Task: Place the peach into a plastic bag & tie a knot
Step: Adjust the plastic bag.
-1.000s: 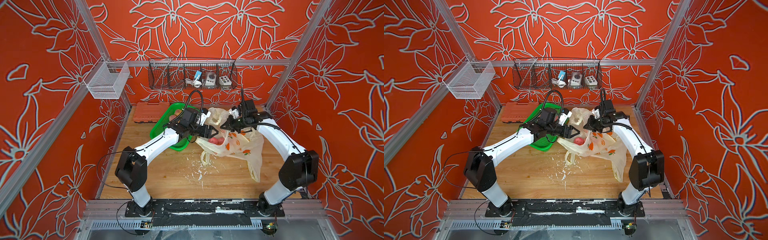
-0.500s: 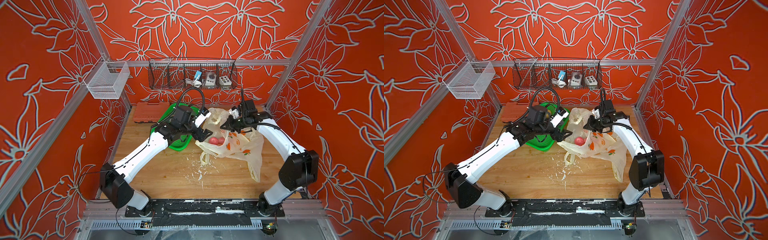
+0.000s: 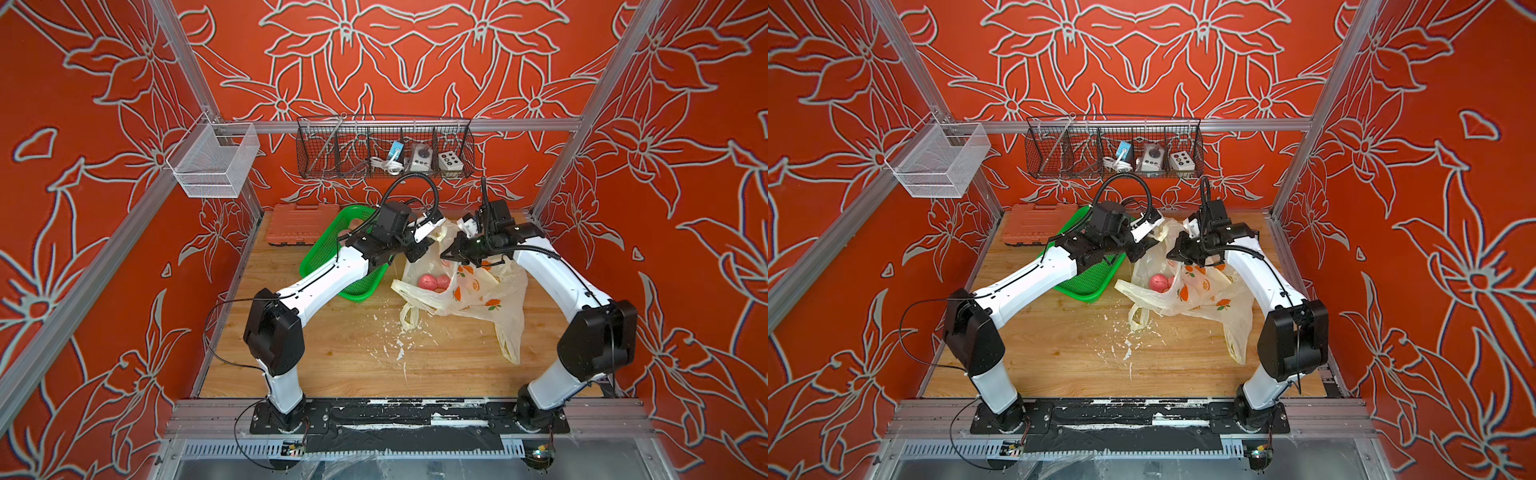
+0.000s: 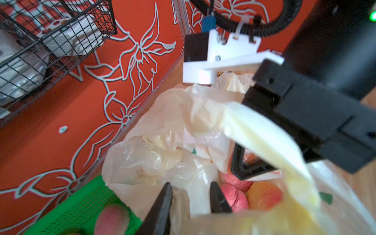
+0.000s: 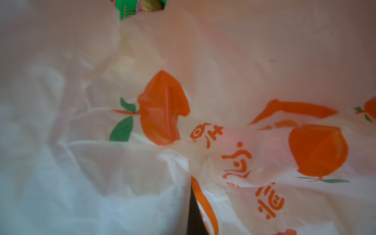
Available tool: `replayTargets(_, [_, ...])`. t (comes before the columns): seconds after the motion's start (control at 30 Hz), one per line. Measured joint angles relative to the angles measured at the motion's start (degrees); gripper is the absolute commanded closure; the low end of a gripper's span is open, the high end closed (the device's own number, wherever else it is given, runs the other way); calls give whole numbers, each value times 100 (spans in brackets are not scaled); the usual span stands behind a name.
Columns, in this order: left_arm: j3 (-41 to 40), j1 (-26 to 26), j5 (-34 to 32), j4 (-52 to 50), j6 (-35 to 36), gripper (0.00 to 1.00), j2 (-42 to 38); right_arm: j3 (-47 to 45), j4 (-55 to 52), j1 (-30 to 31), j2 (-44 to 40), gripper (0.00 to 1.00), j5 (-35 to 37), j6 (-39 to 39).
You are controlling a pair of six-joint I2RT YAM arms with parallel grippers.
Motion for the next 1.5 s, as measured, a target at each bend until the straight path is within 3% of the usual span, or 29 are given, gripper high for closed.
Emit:
replayTargets(0.03, [37, 0, -7, -4, -26, 99, 0, 0, -24, 0, -2, 98, 13, -22])
replayTargets(0.1, [131, 0, -35, -55, -105, 100, 0, 0, -79, -2, -2, 88, 59, -66])
replayTargets(0.2, [363, 24, -46, -240, -299, 100, 2, 17, -240, 0, -13, 61, 184, -232])
replayTargets(0.27, [584, 61, -26, -442, -511, 100, 4, 28, -393, 2, -72, 50, 361, -380])
replayTargets(0.4, [1189, 234, 13, -990, -1023, 100, 74, 153, -940, 157, -514, 41, 1172, -809])
replayTargets(0.53, [1655, 426, 138, -1480, -1462, 100, 199, 334, -1513, 1045, -1250, 33, 2476, -1425])
replayTargets(0.7, [1967, 691, 605, -1882, -1950, 100, 492, 201, -1912, 2398, -1884, 27, 3724, -2013])
replayTargets(0.9, [2391, 1047, 1115, -2376, -2371, 100, 1064, 179, -2260, 2662, -2100, 25, 4450, -2621])
replayTargets(1.13, [2824, 1237, 1683, -2745, -2647, 100, 1462, -527, -1762, 4883, -1978, 22, 4734, -3440])
replayTargets(1.5, [3088, 1502, 2417, -3082, -2809, 100, 1539, -848, -170, 5215, -579, 23, 4859, -5093])
